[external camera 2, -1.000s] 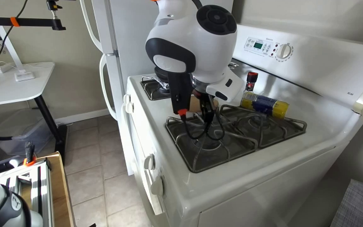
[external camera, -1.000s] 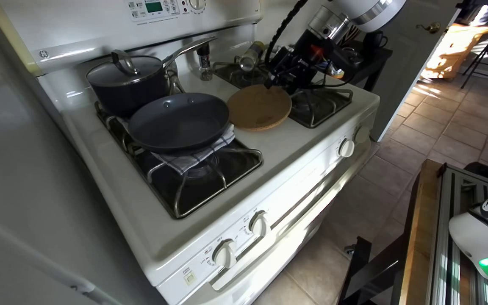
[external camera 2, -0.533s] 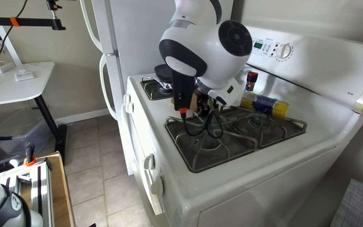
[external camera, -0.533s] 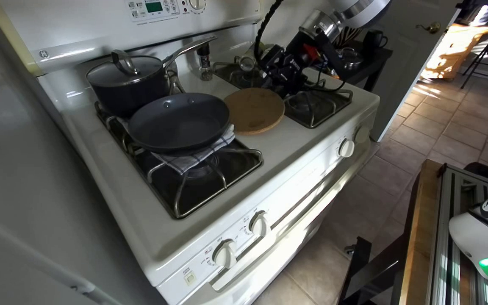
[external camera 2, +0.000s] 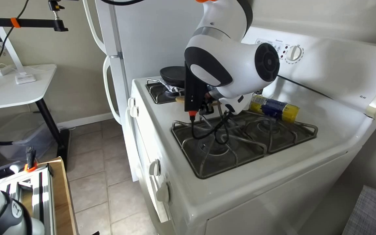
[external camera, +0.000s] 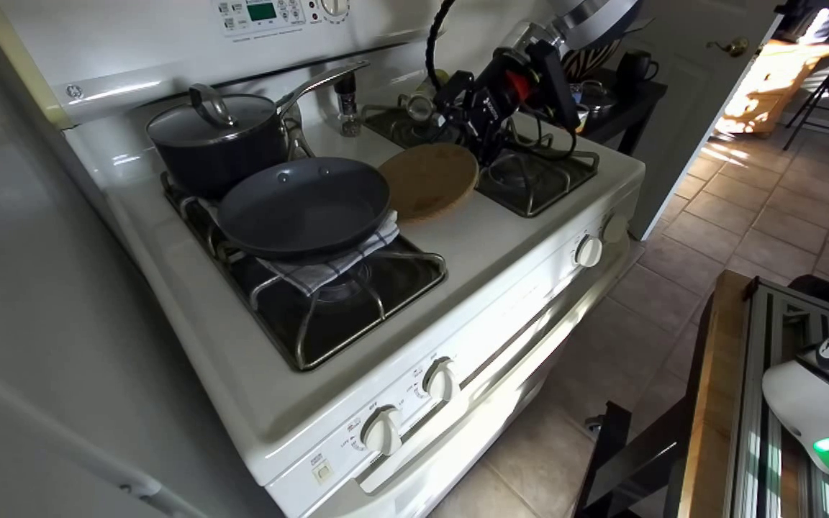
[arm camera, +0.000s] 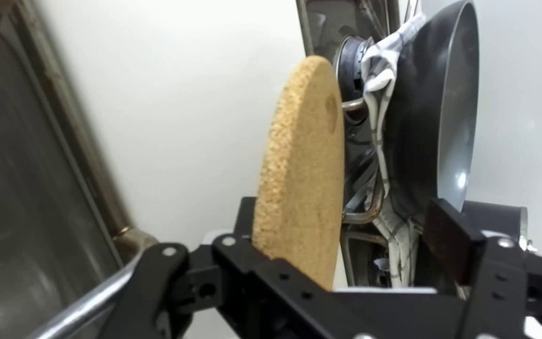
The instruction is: Put the wooden coaster on the pot
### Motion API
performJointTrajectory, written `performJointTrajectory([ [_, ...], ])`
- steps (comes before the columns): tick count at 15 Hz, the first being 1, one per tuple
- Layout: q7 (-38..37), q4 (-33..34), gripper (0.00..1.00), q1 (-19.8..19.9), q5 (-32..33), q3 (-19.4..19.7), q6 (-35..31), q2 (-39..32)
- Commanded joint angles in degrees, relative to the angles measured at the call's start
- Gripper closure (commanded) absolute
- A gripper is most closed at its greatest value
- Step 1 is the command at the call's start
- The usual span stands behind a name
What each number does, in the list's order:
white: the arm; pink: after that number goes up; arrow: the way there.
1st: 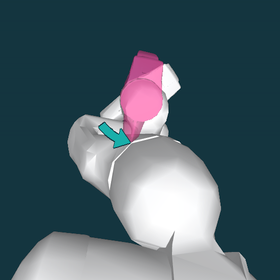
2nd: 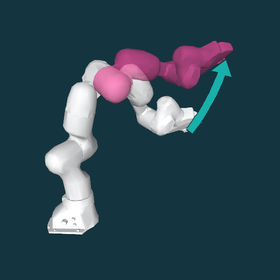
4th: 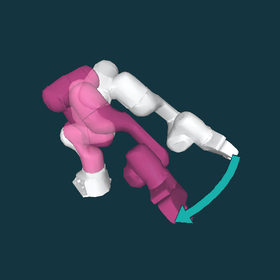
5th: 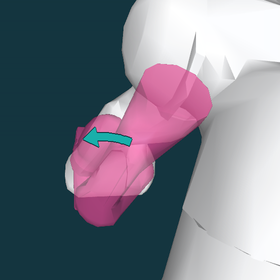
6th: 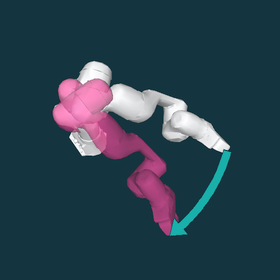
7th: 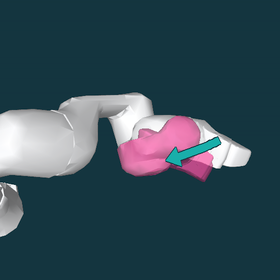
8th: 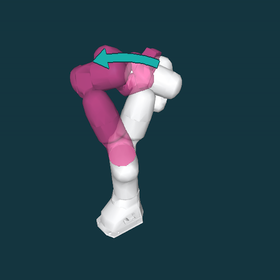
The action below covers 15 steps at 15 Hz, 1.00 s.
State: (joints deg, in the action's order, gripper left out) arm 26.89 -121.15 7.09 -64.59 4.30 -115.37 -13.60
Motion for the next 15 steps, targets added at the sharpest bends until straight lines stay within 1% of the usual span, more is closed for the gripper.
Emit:
performJointTrajectory([
  [1, -0.11, -0.34, 0.44, -1.77, 0.15, 0.04, -9.25, 0.54],
  [4, 0.37, -1.53, 0.67, -2.94, -0.86, -0.68, -20.77, 2.22],
  [5, 0.02, -1.61, 0.77, -3.11, -0.85, -0.99, -22.81, 2.24],
  [6, -0.19, -1.54, 0.84, -3.25, -0.69, -1.31, -24.37, 2.24],
  [8, 0.11, -1.38, 0.99, -2.99, -0.97, -1.91, -24.28, 2.27],
  [10, 0.82, -0.97, 1.0, -2.35, -1.47, -2.21, -20.66, 2.58],
  [11, -0.05, -0.6, 0.97, -2.31, -0.98, -2.12, -19.5, 2.47],
  [13, -1.16, -0.6, 0.97, -2.32, 0.09, -1.83, -18.65, 2.83],
  [15, -1.72, -1.31, 0.97, -1.26, 1.36, -0.69, -17.06, 5.89],
])
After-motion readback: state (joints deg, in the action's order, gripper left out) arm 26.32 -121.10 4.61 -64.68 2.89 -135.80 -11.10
